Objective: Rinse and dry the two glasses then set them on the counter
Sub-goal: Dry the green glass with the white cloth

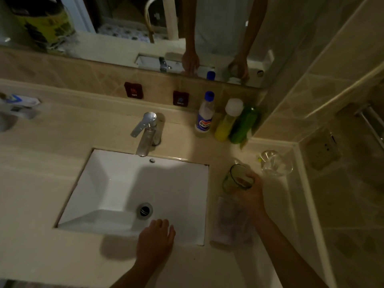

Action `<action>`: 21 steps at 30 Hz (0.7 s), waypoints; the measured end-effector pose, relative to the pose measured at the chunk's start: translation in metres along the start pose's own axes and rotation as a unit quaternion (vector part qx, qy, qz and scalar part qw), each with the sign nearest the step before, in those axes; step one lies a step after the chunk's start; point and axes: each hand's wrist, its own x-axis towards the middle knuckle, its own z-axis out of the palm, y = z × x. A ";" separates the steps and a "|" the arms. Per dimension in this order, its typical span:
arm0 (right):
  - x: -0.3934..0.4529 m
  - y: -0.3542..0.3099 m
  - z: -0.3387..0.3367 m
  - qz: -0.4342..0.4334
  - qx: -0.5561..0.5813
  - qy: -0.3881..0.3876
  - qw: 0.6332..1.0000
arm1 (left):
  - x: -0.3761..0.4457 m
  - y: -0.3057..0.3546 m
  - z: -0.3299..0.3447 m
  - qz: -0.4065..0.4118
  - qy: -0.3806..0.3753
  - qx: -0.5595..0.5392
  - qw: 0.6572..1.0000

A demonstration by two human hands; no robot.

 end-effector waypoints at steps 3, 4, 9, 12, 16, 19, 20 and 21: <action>0.019 -0.017 0.008 -0.030 -0.030 0.020 0.999 | 0.002 0.004 -0.004 -0.031 0.004 -0.047 0.998; 0.025 -0.020 0.010 -0.037 -0.049 0.021 0.998 | 0.003 0.006 -0.006 -0.036 0.007 -0.059 0.998; 0.056 -0.014 0.015 -0.052 -0.065 0.042 0.996 | 0.004 0.006 -0.010 -0.034 0.021 -0.071 0.997; 0.067 -0.009 0.018 -0.069 -0.085 0.045 0.993 | 0.006 0.005 -0.008 -0.030 0.035 -0.058 0.997; 0.079 0.000 0.020 -0.076 -0.094 0.041 0.992 | 0.008 0.005 -0.008 -0.033 0.022 -0.052 0.998; 0.082 0.004 0.022 -0.075 -0.085 0.037 0.993 | 0.008 0.004 -0.008 -0.041 -0.005 -0.056 0.998; 0.082 0.005 0.022 -0.071 -0.083 0.033 0.994 | 0.008 0.004 -0.008 -0.042 -0.010 -0.057 0.997; 0.083 0.007 0.023 -0.071 -0.080 0.028 0.994 | 0.007 0.003 -0.009 -0.043 -0.013 -0.058 0.997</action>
